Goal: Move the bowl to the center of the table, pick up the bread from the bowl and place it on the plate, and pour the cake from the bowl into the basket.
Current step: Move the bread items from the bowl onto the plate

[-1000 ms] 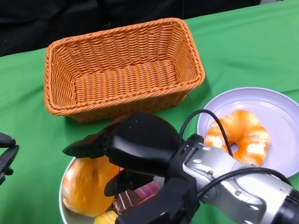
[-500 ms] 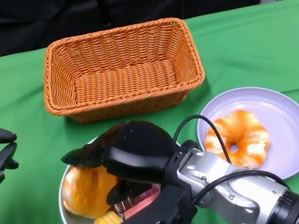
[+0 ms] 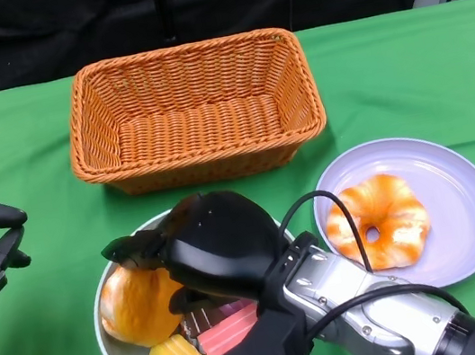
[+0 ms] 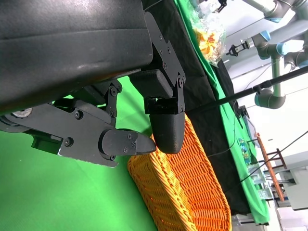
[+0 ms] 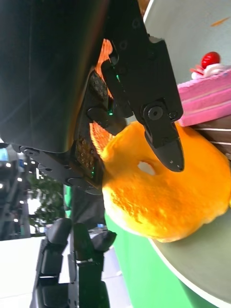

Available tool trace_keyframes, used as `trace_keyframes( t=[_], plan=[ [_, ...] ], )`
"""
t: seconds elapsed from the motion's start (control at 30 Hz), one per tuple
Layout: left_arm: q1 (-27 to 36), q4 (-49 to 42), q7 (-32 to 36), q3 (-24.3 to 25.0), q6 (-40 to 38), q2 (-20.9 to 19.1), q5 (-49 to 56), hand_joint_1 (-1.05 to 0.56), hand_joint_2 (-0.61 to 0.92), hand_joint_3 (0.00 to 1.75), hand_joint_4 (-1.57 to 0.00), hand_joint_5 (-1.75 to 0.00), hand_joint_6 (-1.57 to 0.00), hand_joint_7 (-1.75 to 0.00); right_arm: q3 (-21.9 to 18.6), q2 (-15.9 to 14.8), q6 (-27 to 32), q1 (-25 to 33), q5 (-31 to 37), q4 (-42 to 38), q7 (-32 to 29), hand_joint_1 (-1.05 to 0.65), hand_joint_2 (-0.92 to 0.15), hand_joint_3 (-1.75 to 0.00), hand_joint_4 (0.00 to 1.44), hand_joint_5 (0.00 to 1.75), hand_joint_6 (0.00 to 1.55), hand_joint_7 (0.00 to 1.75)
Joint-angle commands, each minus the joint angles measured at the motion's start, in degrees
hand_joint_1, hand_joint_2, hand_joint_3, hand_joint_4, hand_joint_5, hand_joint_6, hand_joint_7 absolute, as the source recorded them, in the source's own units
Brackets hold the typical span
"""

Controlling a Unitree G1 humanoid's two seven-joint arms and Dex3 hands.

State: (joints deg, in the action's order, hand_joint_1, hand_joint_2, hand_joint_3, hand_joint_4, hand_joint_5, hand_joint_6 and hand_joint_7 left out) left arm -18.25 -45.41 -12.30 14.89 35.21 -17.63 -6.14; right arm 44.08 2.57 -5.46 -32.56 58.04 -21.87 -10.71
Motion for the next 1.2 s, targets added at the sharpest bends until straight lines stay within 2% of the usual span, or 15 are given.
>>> trace_keyframes(
  t=[0.03, 0.07, 0.13, 0.17, 0.27, 0.33, 0.53, 0.8, 0.87, 1.07, 1.2],
  plan=[
    [-0.1, -0.6, 1.6, 0.0, 0.6, -1.7, 1.4, -0.13, 0.92, 0.34, -0.83, -1.17, -0.81, -0.95, 0.2, -1.2, 1.6, 1.4, 1.1, 2.3, 0.1, -0.37, -0.91, -0.01, 0.76, 0.57, 0.78, 0.02],
    [-0.1, -0.6, 1.8, 0.0, 0.7, -1.8, 1.5, -0.14, 0.92, 0.33, -0.82, -1.17, -0.82, -0.95, 0.3, -1.4, 2.0, 1.8, 1.8, 2.9, -0.5, -0.38, -0.91, 0.0, 0.75, 0.62, 0.79, 0.02],
    [-0.1, -0.7, 2.0, 0.1, 0.8, -1.8, 1.8, -0.14, 0.92, 0.32, -0.81, -1.17, -0.82, -0.94, 0.4, -1.8, 2.7, 2.4, 2.6, 4.2, -1.0, -0.37, -0.9, 0.0, 0.69, 0.84, 0.86, 0.02],
    [-0.2, -0.8, 2.0, 0.1, 0.8, -1.8, 1.9, -0.14, 0.92, 0.32, -0.81, -1.18, -0.83, -0.94, 0.5, -2.0, 3.2, 2.7, 3.2, 4.9, -1.0, -0.36, -0.9, 0.0, 0.67, 0.9, 0.87, 0.01],
    [-0.1, -0.7, 2.2, 0.1, 0.7, -1.7, 2.0, -0.13, 0.92, 0.32, -0.81, -1.18, -0.83, -0.92, 0.7, -2.5, 4.8, 3.5, 4.7, 7.2, 0.4, -0.41, -0.9, 0.0, 0.64, 0.98, 0.9, 0.02],
    [-0.1, -0.7, 2.3, 0.1, 0.6, -1.7, 2.0, -0.13, 0.92, 0.31, -0.82, -1.18, -0.83, -0.91, 0.8, -2.9, 5.7, 4.0, 5.3, 8.9, 2.2, -0.45, -0.9, 0.0, 0.64, 0.92, 0.89, 0.0],
    [-0.3, -1.1, 1.9, 0.2, 0.7, -1.7, 1.5, -0.11, 0.92, 0.3, -0.83, -1.16, -0.83, -0.89, 1.4, -4.2, 9.3, 5.4, 7.9, 15.2, 10.4, -0.42, -0.89, 0.0, 0.7, 0.72, 0.84, 0.0],
    [-0.3, -0.9, 1.7, 0.2, 0.4, -1.6, 1.4, -0.11, 0.92, 0.32, -0.83, -1.15, -0.83, -0.88, 1.3, -4.9, 11.7, 5.3, 7.8, 19.8, 22.0, -0.45, -0.92, -0.06, 0.74, 0.71, 0.76, 0.0],
    [-0.2, -0.8, 1.9, 0.2, 0.5, -1.4, 1.3, -0.11, 0.92, 0.32, -0.84, -1.15, -0.83, -0.88, 1.0, -4.6, 12.3, 4.9, 7.4, 20.2, 25.1, -0.53, -0.92, -0.08, 0.79, 0.74, 0.74, 0.0],
    [-0.3, -0.9, 2.3, 0.1, 0.7, -1.2, 1.5, -0.11, 0.92, 0.31, -0.83, -1.14, -0.84, -0.88, 0.3, -4.0, 12.3, 4.8, 6.2, 19.3, 26.8, -0.62, -0.92, -0.08, 0.85, 0.76, 0.74, 0.0],
    [-0.3, -0.7, 1.8, 0.1, 0.3, -1.1, 1.1, -0.11, 0.92, 0.31, -0.83, -1.15, -0.84, -0.87, 0.3, -4.0, 12.5, 4.7, 6.3, 19.7, 27.8, -0.65, -0.92, -0.08, 0.82, 0.73, 0.7, 0.0]
  ],
)
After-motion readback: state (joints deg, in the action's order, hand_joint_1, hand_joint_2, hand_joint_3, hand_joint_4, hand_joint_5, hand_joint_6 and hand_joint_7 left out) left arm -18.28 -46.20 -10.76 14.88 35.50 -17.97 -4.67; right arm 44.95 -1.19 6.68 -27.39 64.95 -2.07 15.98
